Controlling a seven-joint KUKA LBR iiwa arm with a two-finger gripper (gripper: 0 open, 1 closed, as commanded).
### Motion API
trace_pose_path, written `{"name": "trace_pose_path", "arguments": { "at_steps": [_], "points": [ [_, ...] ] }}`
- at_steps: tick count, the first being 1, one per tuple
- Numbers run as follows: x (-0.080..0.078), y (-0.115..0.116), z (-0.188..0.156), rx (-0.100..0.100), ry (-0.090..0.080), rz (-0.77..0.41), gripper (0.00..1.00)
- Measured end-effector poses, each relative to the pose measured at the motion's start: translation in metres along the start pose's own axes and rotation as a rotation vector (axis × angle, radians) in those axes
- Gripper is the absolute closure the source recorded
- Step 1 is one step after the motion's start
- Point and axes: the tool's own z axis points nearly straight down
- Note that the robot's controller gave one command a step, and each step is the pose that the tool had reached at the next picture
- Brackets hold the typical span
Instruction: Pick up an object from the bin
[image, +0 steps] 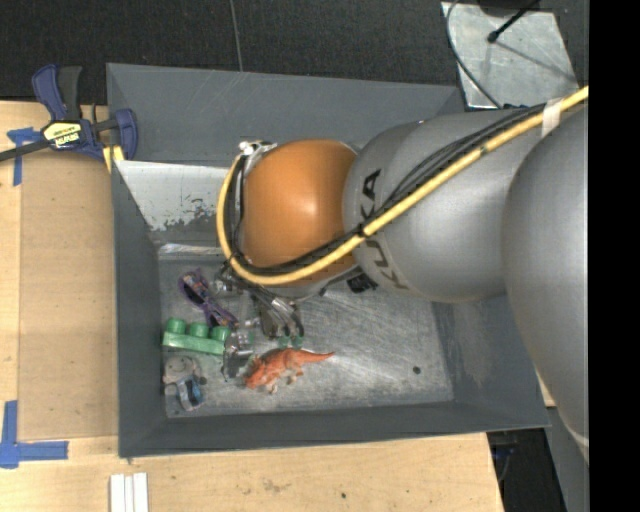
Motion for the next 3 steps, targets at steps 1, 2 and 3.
{"name": "trace_pose_path", "arguments": {
  "at_steps": [1, 2, 3],
  "points": [
    [-0.002, 0.033, 0.017, 0.002, 0.01, -0.043, 0.0],
    [-0.012, 0.019, 0.034, 0.001, 0.005, -0.031, 0.0],
    [-0.01, 0.001, 0.101, 0.0, 0.003, 0.022, 0.0]
  ]
}}
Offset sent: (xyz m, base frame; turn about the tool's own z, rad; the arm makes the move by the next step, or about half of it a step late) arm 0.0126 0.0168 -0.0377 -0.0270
